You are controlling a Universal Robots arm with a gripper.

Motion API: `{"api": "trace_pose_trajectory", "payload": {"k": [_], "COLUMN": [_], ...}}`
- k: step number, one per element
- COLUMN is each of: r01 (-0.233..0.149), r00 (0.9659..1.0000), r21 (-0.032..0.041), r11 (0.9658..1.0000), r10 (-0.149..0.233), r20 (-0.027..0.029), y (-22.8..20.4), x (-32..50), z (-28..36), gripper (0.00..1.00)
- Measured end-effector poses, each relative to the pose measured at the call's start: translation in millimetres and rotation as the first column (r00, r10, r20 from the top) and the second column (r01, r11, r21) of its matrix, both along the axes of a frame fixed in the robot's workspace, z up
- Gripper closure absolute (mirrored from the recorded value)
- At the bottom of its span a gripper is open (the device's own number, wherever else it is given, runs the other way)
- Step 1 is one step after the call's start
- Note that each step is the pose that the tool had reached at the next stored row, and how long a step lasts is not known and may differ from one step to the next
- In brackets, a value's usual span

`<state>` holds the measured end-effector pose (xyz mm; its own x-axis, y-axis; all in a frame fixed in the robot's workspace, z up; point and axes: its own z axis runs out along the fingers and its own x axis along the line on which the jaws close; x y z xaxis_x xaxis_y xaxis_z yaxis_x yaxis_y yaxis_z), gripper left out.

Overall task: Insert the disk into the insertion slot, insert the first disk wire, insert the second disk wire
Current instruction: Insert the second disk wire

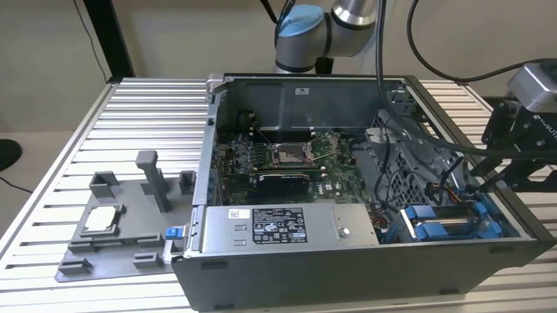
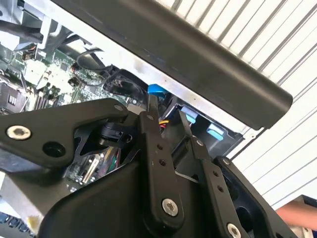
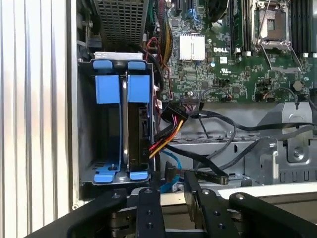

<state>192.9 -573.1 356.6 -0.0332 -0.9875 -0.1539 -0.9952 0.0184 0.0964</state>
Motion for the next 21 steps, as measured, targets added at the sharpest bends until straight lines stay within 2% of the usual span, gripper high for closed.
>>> {"api": "trace_pose_trajectory", "payload": {"k": [7, 12, 18, 19, 21], "r01": [0.005, 0.008, 0.009, 0.009, 0.009], "r00": [1.0, 0.9999, 0.9999, 0.9999, 0.9999], "r21": [-0.0002, -0.0003, -0.0003, -0.0003, -0.0002], "r11": [1.0, 1.0, 1.0, 1.0, 1.0], "r10": [-0.005, -0.008, -0.009, -0.009, -0.009], "r20": [-0.0074, -0.0084, -0.0088, -0.0088, -0.0088], "y": [0.5, 0.6, 0.6, 0.5, 0.6], "x": [0.0, 0.0, -0.2, -0.2, -0.3], "z": [-4.9, -9.9, -10.7, -10.7, -10.7], "gripper": [0.0, 0.0, 0.0, 1.0, 1.0]}}
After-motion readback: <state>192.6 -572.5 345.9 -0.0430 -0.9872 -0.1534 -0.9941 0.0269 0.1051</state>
